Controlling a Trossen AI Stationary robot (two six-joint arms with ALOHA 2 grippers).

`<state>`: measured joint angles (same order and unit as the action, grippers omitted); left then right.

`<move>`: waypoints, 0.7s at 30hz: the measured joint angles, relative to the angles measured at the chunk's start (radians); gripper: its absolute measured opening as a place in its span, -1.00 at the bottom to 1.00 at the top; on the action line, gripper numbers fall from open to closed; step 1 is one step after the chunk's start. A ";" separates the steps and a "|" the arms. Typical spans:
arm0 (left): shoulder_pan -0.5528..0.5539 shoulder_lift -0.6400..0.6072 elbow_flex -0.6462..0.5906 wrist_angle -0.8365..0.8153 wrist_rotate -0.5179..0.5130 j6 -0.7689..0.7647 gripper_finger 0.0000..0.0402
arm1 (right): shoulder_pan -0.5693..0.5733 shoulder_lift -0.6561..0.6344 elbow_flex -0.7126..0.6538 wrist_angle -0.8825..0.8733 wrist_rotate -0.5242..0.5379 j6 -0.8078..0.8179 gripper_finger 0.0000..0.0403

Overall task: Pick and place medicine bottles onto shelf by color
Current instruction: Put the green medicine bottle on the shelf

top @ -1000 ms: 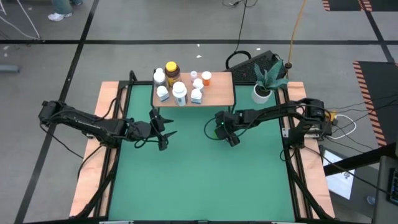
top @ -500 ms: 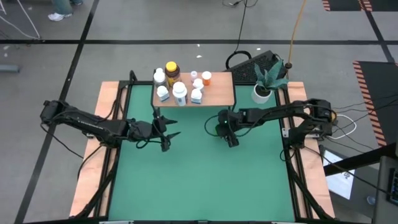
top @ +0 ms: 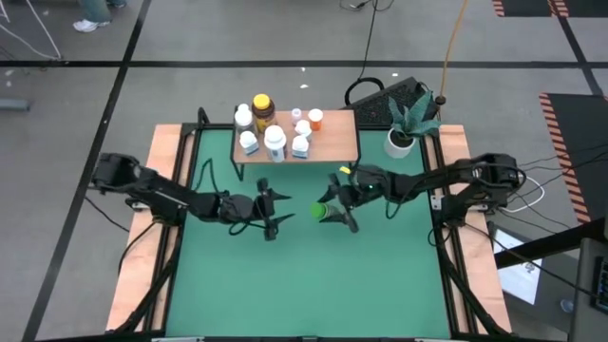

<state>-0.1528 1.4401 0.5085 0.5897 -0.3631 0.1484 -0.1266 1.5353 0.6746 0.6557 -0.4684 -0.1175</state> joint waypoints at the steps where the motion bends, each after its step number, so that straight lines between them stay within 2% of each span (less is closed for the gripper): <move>1: 0.000 0.026 -0.001 0.047 0.000 0.003 0.23 | 0.008 0.000 -0.012 0.054 0.009 0.000 0.15; 6: 0.010 0.162 0.019 0.284 0.000 0.015 0.27 | 0.046 -0.003 -0.026 0.255 0.023 -0.025 0.11; 11: 0.015 0.238 0.069 0.313 0.001 0.033 0.33 | 0.078 -0.002 -0.028 0.324 0.027 -0.065 0.12; 18: 0.014 0.322 0.201 0.315 0.055 0.034 0.34 | 0.113 0.002 -0.027 0.337 0.307 -0.131 0.10; 21: 0.017 0.347 0.247 0.313 0.037 0.022 0.34 | 0.121 0.002 -0.027 0.336 0.316 -0.132 0.11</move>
<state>-0.1356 1.7869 0.7551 0.9029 -0.3261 0.1702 -0.0055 1.5375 0.6476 0.9912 -0.1524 -0.2500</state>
